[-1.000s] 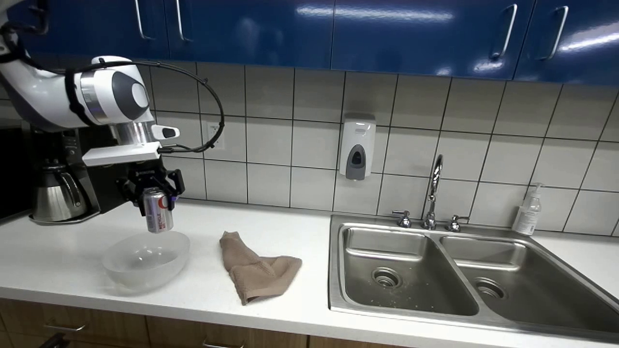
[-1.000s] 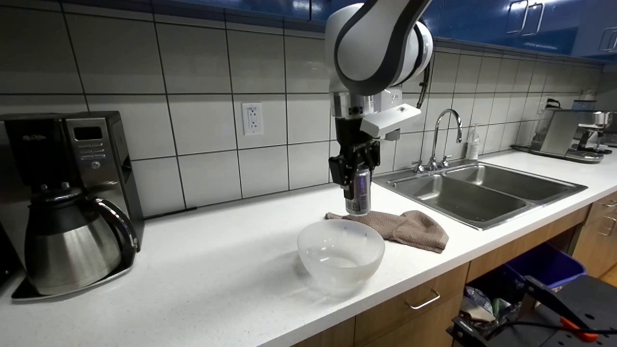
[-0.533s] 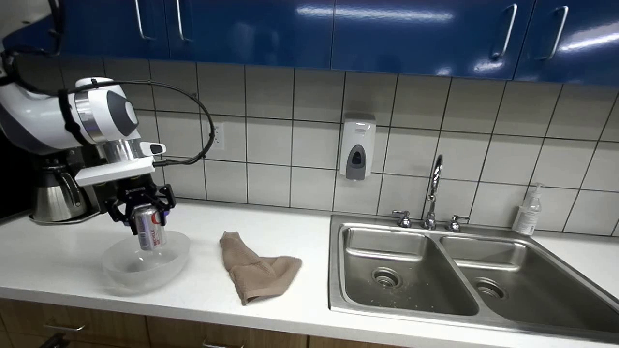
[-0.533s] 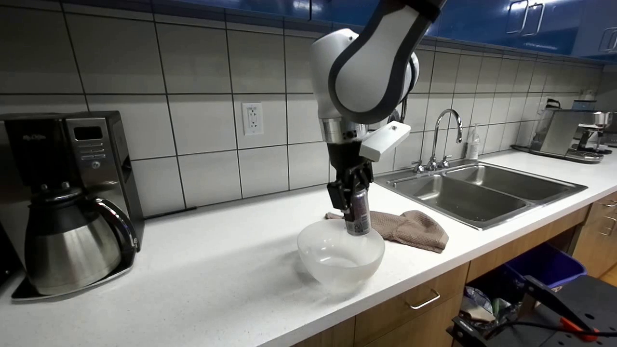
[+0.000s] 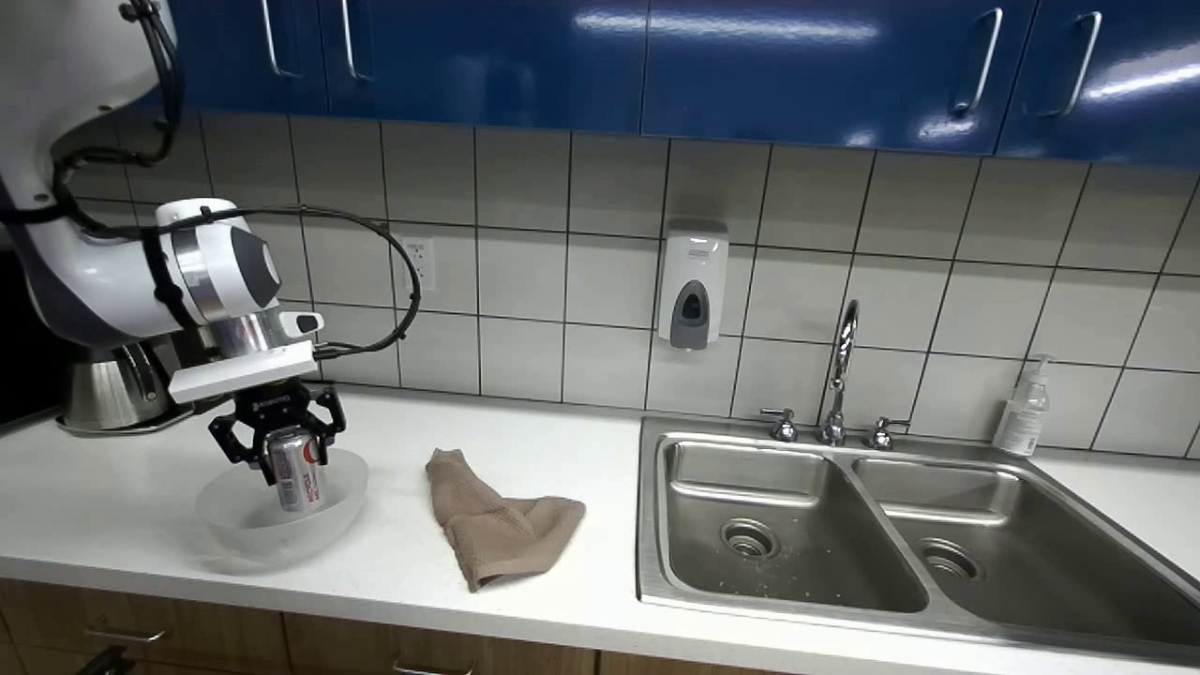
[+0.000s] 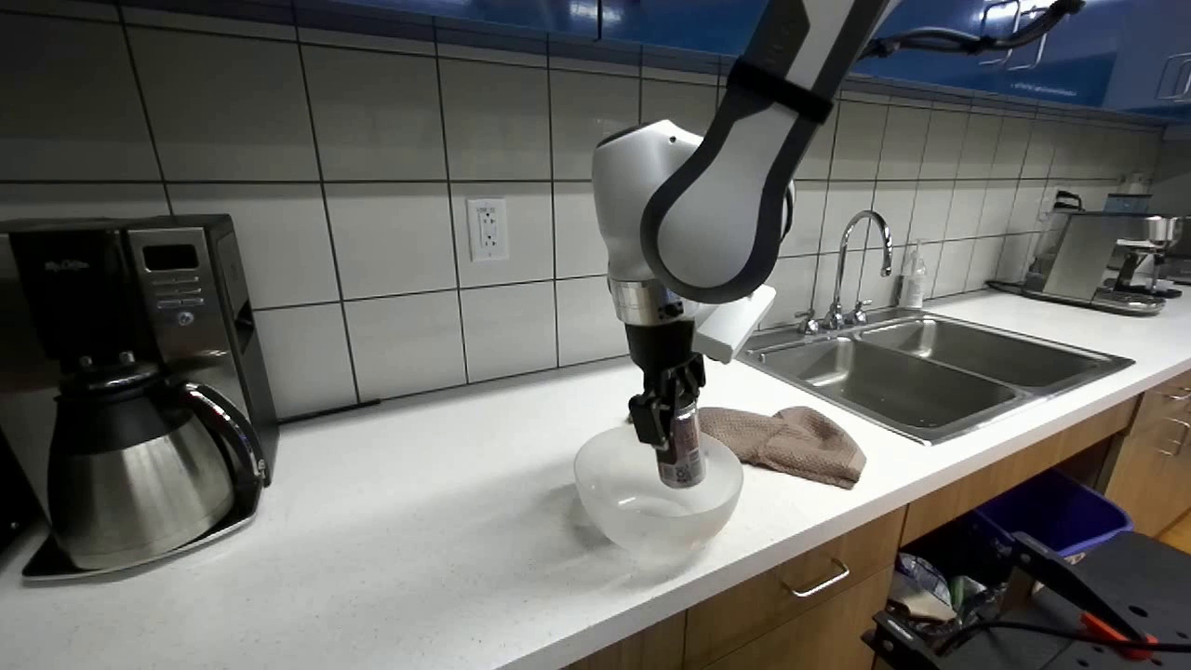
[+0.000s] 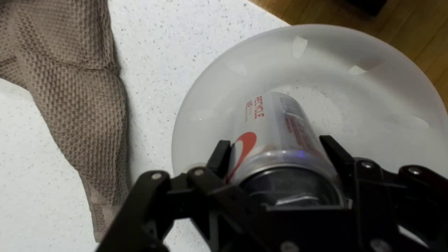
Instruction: Put the metal can into the bowl
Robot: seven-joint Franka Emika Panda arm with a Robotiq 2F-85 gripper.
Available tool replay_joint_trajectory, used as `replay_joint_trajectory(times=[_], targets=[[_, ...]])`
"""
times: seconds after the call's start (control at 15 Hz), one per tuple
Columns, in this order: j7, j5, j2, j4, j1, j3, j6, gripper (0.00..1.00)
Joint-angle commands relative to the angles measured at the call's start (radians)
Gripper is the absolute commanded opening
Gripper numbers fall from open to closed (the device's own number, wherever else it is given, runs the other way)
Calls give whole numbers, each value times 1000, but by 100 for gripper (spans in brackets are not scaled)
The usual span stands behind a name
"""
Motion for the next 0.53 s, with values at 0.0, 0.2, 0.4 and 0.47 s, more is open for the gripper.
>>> replay_joint_trajectory(times=[0.0, 0.2, 0.4, 0.47], targets=[[-42, 10, 48, 42, 8, -12, 55, 41], [-52, 19, 92, 64, 10, -17, 98, 41], [-57, 24, 139, 88, 15, -26, 130, 41], [-59, 28, 152, 96, 16, -28, 136, 41]])
